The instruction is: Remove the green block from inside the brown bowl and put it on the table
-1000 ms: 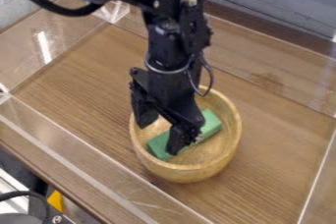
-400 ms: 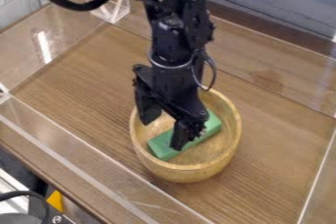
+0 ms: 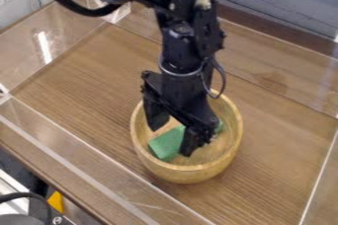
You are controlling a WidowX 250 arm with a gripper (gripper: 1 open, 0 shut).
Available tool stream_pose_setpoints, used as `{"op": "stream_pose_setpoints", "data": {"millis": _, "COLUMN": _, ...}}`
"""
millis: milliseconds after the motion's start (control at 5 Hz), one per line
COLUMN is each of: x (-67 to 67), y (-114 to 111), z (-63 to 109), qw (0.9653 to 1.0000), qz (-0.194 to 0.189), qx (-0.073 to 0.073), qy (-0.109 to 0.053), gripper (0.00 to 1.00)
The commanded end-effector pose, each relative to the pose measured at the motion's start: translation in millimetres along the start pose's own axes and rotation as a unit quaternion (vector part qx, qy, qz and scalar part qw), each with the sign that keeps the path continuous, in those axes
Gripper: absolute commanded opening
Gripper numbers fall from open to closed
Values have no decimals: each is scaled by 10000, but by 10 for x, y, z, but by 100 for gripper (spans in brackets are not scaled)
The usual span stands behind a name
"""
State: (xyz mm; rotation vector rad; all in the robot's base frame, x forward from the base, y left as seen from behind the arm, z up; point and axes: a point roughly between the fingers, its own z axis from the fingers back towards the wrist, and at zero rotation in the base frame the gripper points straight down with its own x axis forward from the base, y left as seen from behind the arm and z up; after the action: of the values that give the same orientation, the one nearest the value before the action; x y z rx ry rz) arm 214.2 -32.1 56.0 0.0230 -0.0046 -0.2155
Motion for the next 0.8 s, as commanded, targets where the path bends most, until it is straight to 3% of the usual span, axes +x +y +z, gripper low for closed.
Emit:
{"op": "stream_pose_setpoints", "data": {"millis": 0, "x": 29, "y": -110, "z": 57, "qw": 9993, "qz": 278, "qx": 6, "qy": -234, "gripper": 100}}
{"op": "stream_pose_setpoints", "data": {"millis": 200, "x": -13, "y": -153, "z": 68, "qw": 9978, "qz": 577, "qx": 29, "qy": -311, "gripper": 100}}
{"op": "stream_pose_setpoints", "data": {"millis": 600, "x": 60, "y": 33, "z": 133, "qw": 9985, "qz": 422, "qx": 26, "qy": -354, "gripper": 100}}
